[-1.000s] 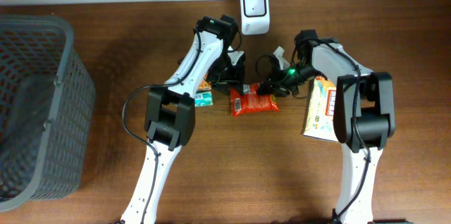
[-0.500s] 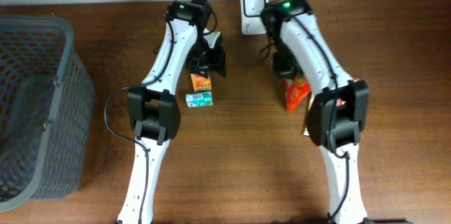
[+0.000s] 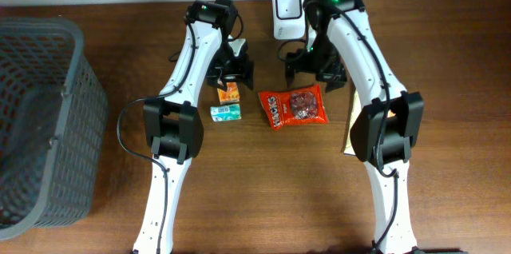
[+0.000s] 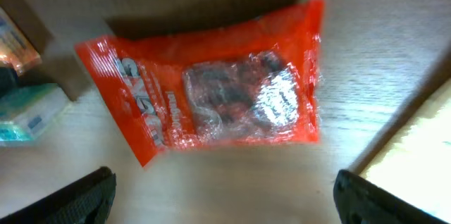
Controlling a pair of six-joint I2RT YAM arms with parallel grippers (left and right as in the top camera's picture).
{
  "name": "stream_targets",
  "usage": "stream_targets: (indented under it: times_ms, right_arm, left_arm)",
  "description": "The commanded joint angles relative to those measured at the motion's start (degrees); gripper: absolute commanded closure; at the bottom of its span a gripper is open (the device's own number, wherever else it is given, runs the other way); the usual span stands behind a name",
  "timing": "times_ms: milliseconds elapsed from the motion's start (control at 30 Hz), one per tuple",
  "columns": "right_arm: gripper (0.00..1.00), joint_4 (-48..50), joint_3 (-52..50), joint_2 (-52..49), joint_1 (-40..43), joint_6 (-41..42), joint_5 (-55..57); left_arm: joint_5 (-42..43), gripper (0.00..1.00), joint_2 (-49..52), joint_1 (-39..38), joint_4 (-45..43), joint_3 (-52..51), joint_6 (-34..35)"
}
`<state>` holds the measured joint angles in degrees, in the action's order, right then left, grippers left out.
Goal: Scan the item barcode
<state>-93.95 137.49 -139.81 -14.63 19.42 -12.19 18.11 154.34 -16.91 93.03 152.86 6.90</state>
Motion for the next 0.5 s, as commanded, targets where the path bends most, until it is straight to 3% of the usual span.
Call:
stream_targets:
  times_ms: [0, 167, 233, 267, 333, 367, 433, 467]
  right_arm:
    - [0.01, 4.15, -7.65, 0.13, -2.03, 15.06, 0.81]
    - [0.06, 13.77, -19.43, 0.13, -3.37, 34.69, 1.70]
    - [0.08, 19.34, -22.97, 0.13, -3.37, 35.58, 1.70]
    - [0.18, 21.70, -24.28, 0.13, -3.37, 35.56, 1.77]
    - [0.52, 23.28, -24.50, 0.13, -3.37, 35.54, 2.60]
    - [0.59, 24.06, -24.50, 0.13, -3.30, 35.54, 2.60]
    - [0.64, 25.31, -24.50, 0.13, -3.26, 35.50, 5.42]
    - [0.86, 25.46, -24.41, 0.13, -3.26, 34.84, 7.52]
  left_arm:
    - [-0.42, 0.26, 0.46, 0.20, 0.22, 0.83, -0.11]
    - [-0.42, 0.25, 0.46, 0.20, 0.26, 0.83, -0.13]
    - [-0.61, 0.25, 0.46, 0.20, 0.24, 0.83, -0.13]
    - [-0.61, 0.24, 0.46, 0.20, 0.22, 0.83, -0.13]
    - [-0.90, 0.23, 0.46, 0.20, 0.02, 0.83, -0.13]
    - [-1.64, 0.22, 0.46, 0.20, 0.07, 0.83, -0.13]
    - [-1.64, 0.22, 0.46, 0.20, 0.07, 0.83, -0.11]
    - [-1.66, 0.22, 0.46, 0.20, 0.04, 0.83, -0.13]
